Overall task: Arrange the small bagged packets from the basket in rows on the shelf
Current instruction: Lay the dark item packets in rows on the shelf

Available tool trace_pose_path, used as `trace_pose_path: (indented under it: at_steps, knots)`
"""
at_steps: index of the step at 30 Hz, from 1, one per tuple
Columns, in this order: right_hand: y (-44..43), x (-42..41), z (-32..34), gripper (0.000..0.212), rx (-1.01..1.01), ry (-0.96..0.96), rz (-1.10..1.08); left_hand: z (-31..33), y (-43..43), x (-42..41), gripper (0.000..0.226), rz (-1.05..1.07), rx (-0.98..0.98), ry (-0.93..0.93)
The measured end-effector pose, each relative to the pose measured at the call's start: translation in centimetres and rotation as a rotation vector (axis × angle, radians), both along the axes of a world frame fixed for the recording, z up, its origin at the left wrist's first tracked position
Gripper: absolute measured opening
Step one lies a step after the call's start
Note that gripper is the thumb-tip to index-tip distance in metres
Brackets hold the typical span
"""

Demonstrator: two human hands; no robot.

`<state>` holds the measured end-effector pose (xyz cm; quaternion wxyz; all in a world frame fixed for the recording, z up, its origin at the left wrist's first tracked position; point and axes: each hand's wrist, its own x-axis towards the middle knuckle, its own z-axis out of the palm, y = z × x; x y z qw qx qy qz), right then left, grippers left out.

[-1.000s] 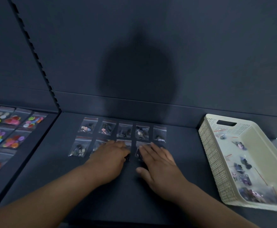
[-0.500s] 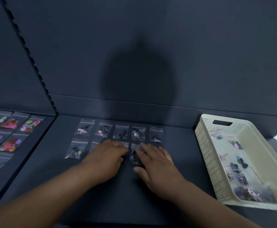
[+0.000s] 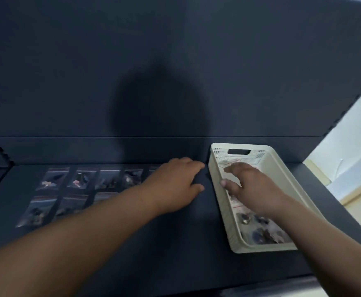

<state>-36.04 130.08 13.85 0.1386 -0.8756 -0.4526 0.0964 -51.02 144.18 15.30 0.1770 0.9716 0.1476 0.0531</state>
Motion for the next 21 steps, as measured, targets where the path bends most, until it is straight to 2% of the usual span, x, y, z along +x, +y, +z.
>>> trace_pose_path:
  at_steps: [2,4,11,13,17,19,21]
  knots:
    - [-1.0,1.3,-0.7,0.054,-0.012,0.161,-0.041,-0.3,-1.5,1.8,0.049,-0.012,-0.055,0.034]
    - [-1.4,2.5,-1.2,0.054,-0.007,0.224,-0.035,-0.6,-2.5,3.2,0.048,-0.013,-0.121,0.044]
    - [0.1,6.1,-3.7,0.082,-0.256,0.115,0.149,-2.4,-3.1,5.0,0.071,0.062,-0.313,0.09]
    - [0.9,6.4,-4.2,0.073,-0.258,0.054,0.202,-3.0,-2.9,5.1,0.073,0.081,-0.377,0.077]
    - [1.2,7.5,-5.2,0.028,-0.157,0.083,0.221,-3.8,-3.0,5.7,0.082,0.081,-0.451,0.061]
    - [0.5,8.4,-5.3,0.017,-0.095,0.145,0.19,-4.0,-3.5,6.2,0.087,0.077,-0.464,0.064]
    - [-0.4,9.2,-4.7,0.015,0.047,0.308,0.056,-4.0,-3.9,6.8,0.087,0.079,-0.486,0.063]
